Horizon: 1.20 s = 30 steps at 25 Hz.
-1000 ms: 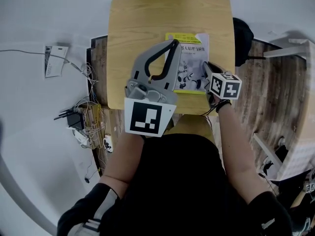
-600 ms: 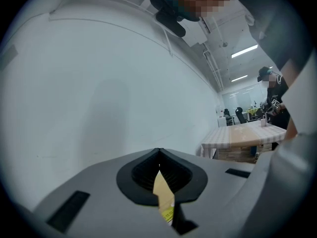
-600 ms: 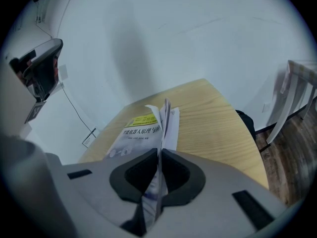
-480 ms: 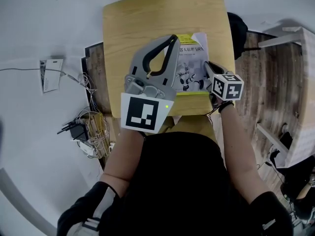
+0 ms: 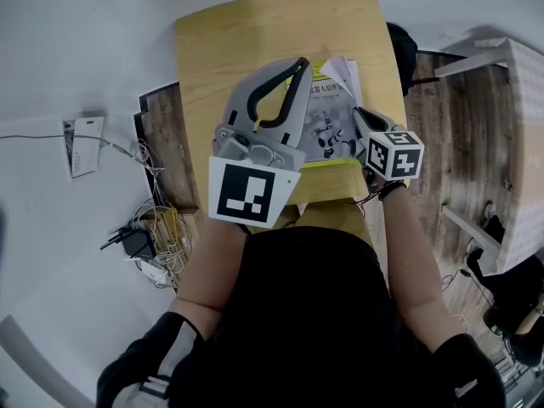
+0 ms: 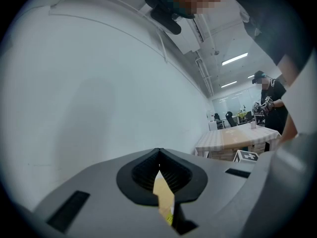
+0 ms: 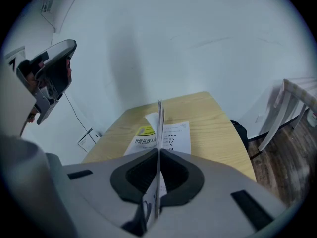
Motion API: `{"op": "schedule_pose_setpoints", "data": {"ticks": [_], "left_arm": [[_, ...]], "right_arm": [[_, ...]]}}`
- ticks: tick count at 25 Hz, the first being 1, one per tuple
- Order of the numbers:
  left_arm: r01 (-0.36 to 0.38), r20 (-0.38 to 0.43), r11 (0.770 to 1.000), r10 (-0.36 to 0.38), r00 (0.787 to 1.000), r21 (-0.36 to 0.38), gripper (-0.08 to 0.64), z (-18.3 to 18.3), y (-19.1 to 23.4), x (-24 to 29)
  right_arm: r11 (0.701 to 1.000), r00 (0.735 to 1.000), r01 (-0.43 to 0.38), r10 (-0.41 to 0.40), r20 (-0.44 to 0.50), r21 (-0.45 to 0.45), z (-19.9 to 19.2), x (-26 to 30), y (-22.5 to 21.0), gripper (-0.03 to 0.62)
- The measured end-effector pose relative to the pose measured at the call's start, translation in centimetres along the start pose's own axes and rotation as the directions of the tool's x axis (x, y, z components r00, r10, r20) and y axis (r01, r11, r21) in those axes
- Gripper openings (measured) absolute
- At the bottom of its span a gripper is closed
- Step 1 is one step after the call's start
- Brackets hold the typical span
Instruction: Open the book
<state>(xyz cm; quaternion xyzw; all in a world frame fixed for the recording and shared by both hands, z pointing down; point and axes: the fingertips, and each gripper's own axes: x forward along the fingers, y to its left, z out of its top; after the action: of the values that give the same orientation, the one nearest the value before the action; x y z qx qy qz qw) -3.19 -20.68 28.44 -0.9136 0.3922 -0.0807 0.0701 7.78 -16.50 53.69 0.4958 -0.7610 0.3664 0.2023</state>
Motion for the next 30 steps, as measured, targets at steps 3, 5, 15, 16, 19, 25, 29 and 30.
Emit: {"op": "schedule_pose_setpoints", "data": {"ticks": [3,5,15,16,19,25,29,30], "left_arm": [[0.019,0.010,1.000,-0.019,1.000,0.015,0.011,0.2,0.5,-0.5],[0.030,0.017,0.999,-0.030,0.999,0.030,0.011,0.4,0.8,-0.7],[0.046,0.044,0.998,-0.049,0.998,0.053,0.011,0.7,2.9,-3.0],[0.046,0.045,0.998,-0.049,0.998,0.051,0.011,0.7,3.1,-3.2],[0.043,0.050,0.998,-0.045,0.998,0.048,0.011,0.6,3.7,-3.9],[0.032,0.052,0.999,-0.034,0.998,0.038,0.011,0.0,4.8,-5.3],[0.028,0.051,0.999,-0.030,0.998,0.038,0.011,-0.5,5.7,-5.9],[0.027,0.050,0.999,-0.029,0.998,0.038,0.011,-0.7,5.9,-6.1]], "right_arm": [[1.000,1.000,0.000,0.000,0.004,-0.007,0.5,-0.4,1.4,0.037],[1.000,1.000,0.000,0.000,0.007,-0.018,0.9,-0.5,2.4,0.037],[0.999,0.999,-0.036,0.036,0.018,-0.002,2.2,-0.8,7.2,0.038],[0.999,0.999,-0.040,0.040,0.016,-0.004,2.2,-0.7,7.7,0.038],[0.999,0.998,-0.054,0.054,0.010,-0.006,2.3,-0.5,9.1,0.038],[0.993,0.994,-0.111,0.111,0.003,0.036,2.1,0.7,11.8,0.039],[0.992,0.993,-0.118,0.118,0.000,0.046,2.0,1.7,13.1,0.040],[0.991,0.992,-0.123,0.123,0.000,0.046,2.0,1.9,13.5,0.040]]}}
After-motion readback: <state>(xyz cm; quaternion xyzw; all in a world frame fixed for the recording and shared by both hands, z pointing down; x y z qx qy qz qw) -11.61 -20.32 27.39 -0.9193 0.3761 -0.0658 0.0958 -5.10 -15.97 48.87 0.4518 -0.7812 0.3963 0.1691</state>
